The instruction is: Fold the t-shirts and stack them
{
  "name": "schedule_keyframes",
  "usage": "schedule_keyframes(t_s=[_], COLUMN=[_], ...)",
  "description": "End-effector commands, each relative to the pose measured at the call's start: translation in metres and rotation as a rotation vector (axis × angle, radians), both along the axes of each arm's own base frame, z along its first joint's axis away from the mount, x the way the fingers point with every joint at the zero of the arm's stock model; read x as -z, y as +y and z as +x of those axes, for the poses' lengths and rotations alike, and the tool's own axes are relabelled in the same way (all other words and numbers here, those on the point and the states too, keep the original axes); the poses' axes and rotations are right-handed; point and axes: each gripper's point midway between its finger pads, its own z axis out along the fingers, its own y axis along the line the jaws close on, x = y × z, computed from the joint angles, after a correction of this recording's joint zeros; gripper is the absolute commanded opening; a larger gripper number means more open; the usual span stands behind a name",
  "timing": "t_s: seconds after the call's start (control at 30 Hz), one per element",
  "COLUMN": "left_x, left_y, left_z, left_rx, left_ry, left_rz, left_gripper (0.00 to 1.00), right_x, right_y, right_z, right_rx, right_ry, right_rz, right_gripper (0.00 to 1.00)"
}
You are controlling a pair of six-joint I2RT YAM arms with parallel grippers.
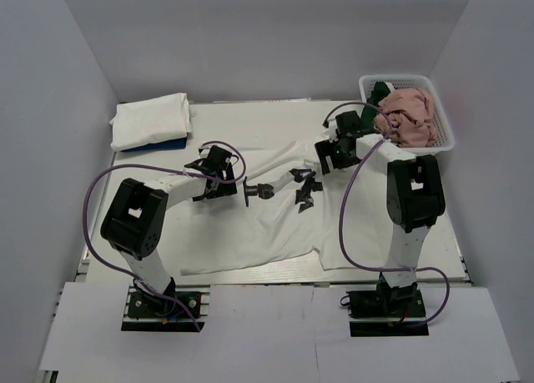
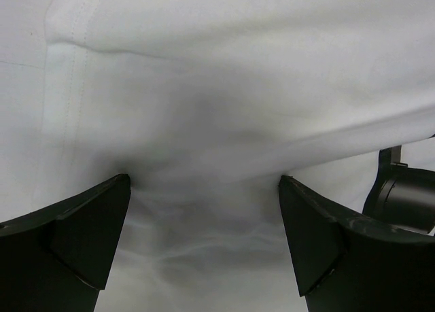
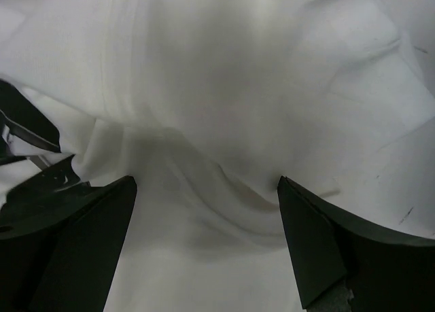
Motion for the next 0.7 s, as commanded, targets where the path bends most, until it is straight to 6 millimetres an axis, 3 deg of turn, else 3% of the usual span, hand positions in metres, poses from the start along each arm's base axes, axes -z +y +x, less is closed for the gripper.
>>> schedule_keyframes(t_s=[0.0,0.13,0.3,0.37,0.43,0.47,0.53,0.57,0.67], left_x=[0.019,0.019,0.019,0.019,0.019,0.019,0.019,0.019,0.019], left_y=[0.027,0.025,0.025,0.025,0.025,0.025,0.025,0.025,0.026], left_z=[-0.022,-0.023,-0.023,-0.023,-0.023,-0.023,-0.023,-0.023,-0.025], left_rx=[-0.016,-0.012,-0.012,-0.012,-0.012,-0.012,-0.012,-0.012,-0.012], left_ry=[0.092,0.086,0.087,0.087,0.087,0.087,0.087,0.087,0.095], left_rz=[0.116,0.104,0.104,0.104,0.104,0.104,0.104,0.104,0.108], left_gripper=[1.00,1.00,1.00,1.00,1.00,1.00,1.00,1.00,1.00], right_x=[-0.019,-0.004,-0.010,-0.013,-0.006,-0.014,-0.013,-0.017,-0.043], right_y=[-0.003,-0.028,-0.029,-0.025,-0.022,-0.017,-0.005,-0.006,-0.004], right_z=[0.016,0.020,0.052,0.064,0.071,0.079,0.083,0.086,0.094], right_rx=[-0.090,-0.012,0.086,0.092,0.089,0.083,0.051,0.052,0.082], right_ry=[-0.114,-0.104,-0.207,-0.232,-0.241,-0.267,-0.276,-0.282,-0.321], right_rz=[-0.069,-0.207,-0.204,-0.192,-0.185,-0.162,-0.117,-0.117,-0.118], right_gripper=[0.90,0.90,0.90,0.76,0.53,0.35,0.16,0.01,0.00])
